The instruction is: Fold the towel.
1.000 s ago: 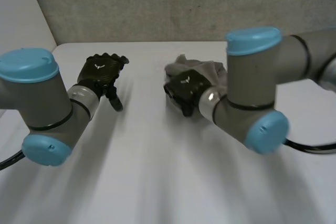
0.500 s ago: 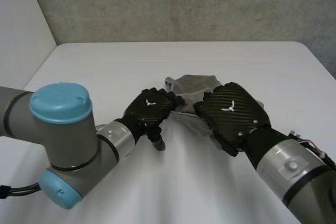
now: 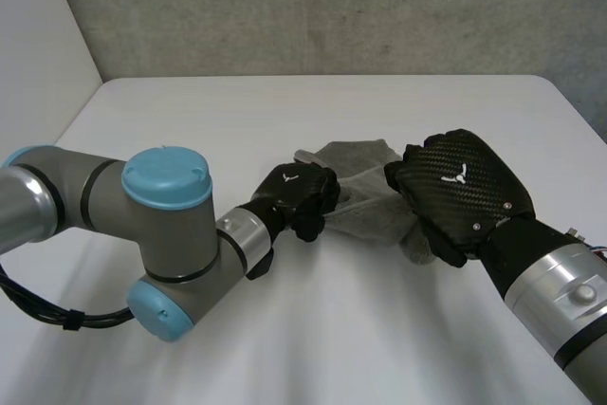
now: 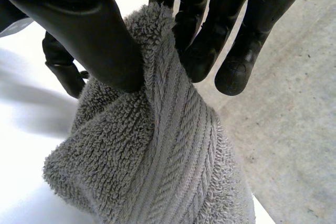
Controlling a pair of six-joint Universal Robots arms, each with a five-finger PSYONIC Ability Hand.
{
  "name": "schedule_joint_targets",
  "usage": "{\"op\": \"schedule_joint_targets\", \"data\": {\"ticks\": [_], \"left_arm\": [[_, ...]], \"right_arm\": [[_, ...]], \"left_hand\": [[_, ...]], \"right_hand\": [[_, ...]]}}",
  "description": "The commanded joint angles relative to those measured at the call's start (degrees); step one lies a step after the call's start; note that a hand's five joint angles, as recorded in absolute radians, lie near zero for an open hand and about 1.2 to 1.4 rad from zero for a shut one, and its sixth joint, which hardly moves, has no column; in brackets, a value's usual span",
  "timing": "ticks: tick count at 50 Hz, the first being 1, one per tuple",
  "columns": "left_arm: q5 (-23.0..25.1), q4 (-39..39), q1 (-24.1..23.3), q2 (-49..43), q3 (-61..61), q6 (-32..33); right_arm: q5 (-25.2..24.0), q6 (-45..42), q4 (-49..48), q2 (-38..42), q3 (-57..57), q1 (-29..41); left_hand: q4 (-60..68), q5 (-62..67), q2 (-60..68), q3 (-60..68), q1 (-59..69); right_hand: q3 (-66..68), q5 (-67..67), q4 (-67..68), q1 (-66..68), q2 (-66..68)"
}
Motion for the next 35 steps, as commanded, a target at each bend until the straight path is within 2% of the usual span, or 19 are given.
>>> {"op": "schedule_joint_targets", "data": {"ticks": [1,8,12,18,20,22,23,27,28,30,33,35], "left_arm": [[0.1,0.2,-0.1,0.5,-0.2,-2.7],[-0.5,0.1,2.0,5.0,-1.2,-3.0],[-0.5,0.2,6.3,12.2,-2.6,-2.3],[-0.7,0.7,8.9,21.7,0.6,-2.8],[-0.9,0.4,8.9,22.8,2.2,-3.0],[-1.0,0.0,8.8,24.0,3.9,-2.7],[-1.0,0.0,8.8,24.0,3.9,-2.7],[-1.8,-0.1,8.2,24.3,3.0,-1.5],[-1.8,-0.1,8.2,24.3,3.0,-1.5],[-2.9,0.0,8.1,23.8,0.1,0.7],[-2.9,0.1,8.0,23.2,-1.6,2.4],[-3.0,0.2,7.8,20.5,-4.9,6.5]], "right_arm": [[0.1,0.2,-0.6,1.0,-2.4,-0.3],[0.2,3.1,-0.7,1.9,-7.0,-0.3],[1.4,5.4,-0.6,1.8,-13.2,-0.4],[1.6,6.3,0.1,2.9,-23.1,-0.3],[1.6,6.3,1.1,5.3,-25.7,-0.3],[1.5,5.9,6.1,12.1,-31.5,-0.2],[1.5,5.9,6.2,12.2,-31.5,-0.2],[1.3,4.6,17.5,21.5,-39.4,1.0],[1.3,4.6,17.5,21.6,-39.4,1.0],[1.6,1.6,22.8,27.8,-42.4,2.1],[1.8,0.2,24.2,30.0,-42.9,2.6],[3.8,-1.1,24.5,33.2,-43.0,2.8]], "left_hand": [[-5.6,-13.1,-5.3,-6.6,-0.2],[-5.6,-13.1,-5.3,-6.6,-0.2],[-5.6,-13.1,-5.3,-6.6,-0.2],[-5.6,-13.1,-5.3,-6.6,-0.2],[-5.6,-13.1,-5.3,-6.6,-0.2],[-5.6,-13.1,-5.3,-6.6,-0.2],[-5.6,-13.1,-5.3,-6.6,-0.2],[-5.6,-13.1,-5.3,-6.6,-0.2],[-5.6,-13.1,-5.3,-6.6,-0.2],[-5.6,-13.1,-5.3,-6.6,-0.2],[-5.6,-13.1,-5.3,-6.6,-0.2],[-5.6,-13.1,-5.3,-6.6,-0.2]], "right_hand": [[4.2,6.2,4.0,11.2,5.6],[4.2,6.2,4.0,11.2,5.6],[4.2,6.2,4.0,11.2,5.6],[4.2,6.2,4.0,11.2,5.6],[4.2,6.2,4.0,11.2,5.6],[4.2,6.2,4.0,11.2,5.6],[4.2,6.2,4.0,11.2,5.6],[4.2,6.2,4.0,11.2,5.6],[4.2,6.2,4.0,11.2,5.6],[4.2,6.2,4.0,11.2,5.6],[4.2,6.2,4.0,11.2,5.6],[4.2,6.2,4.0,11.2,5.6]]}}
